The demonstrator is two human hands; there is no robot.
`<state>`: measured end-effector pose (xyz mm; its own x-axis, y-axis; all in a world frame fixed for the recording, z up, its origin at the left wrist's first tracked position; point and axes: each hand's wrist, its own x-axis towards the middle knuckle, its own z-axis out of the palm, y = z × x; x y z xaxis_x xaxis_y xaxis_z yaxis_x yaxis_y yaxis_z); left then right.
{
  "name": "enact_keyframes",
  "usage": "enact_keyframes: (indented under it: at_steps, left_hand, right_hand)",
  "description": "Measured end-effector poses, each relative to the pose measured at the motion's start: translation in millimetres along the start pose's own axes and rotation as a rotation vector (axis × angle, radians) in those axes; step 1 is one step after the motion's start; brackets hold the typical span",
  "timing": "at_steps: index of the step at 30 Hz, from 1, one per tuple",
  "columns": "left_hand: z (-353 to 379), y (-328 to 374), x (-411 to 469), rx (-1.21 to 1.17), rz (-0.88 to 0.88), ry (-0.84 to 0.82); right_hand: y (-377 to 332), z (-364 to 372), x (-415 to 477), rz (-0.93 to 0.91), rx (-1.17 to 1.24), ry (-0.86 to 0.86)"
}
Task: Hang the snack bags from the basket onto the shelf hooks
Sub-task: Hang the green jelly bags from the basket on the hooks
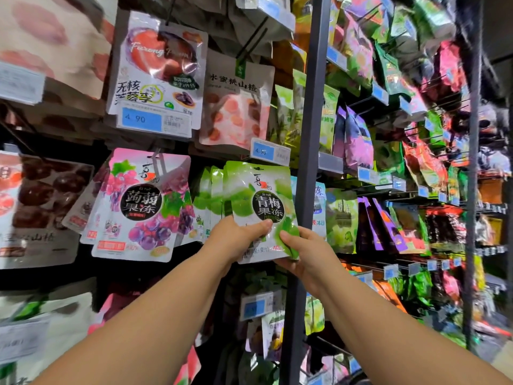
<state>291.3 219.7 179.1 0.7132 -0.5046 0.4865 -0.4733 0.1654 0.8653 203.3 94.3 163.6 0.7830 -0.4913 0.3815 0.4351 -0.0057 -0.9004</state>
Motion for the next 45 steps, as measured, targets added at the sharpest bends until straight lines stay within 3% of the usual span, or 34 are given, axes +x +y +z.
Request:
enact_keyframes:
  at_steps: [9, 27, 30, 35, 40, 45]
  left_hand:
    - [4, 12, 11, 0.258, 0.029, 0.152]
    - [4, -2, 21, 0.323, 0.187, 0.205]
    - [3, -9, 25, 0.415, 0.196, 0.214]
    - [1, -21, 27, 0.553, 0.162, 0.306]
    - [6, -22, 36, 0.635, 0.149, 0.312]
    - [6, -32, 52, 0.584, 0.098, 0.269]
  right_hand:
    - [-3, 11, 13, 0.001, 0.041, 0.09]
    - [1, 10, 31, -0.035, -0.066, 0.132]
    - [7, 11, 35, -0.035, -0.187, 0.176]
    - [16, 7, 32, -0.281, -0.989, 0.204]
    - [19, 6, 43, -0.298, -1.053, 0.058]
    - [25, 7, 58, -0.213, -0.908, -0.014]
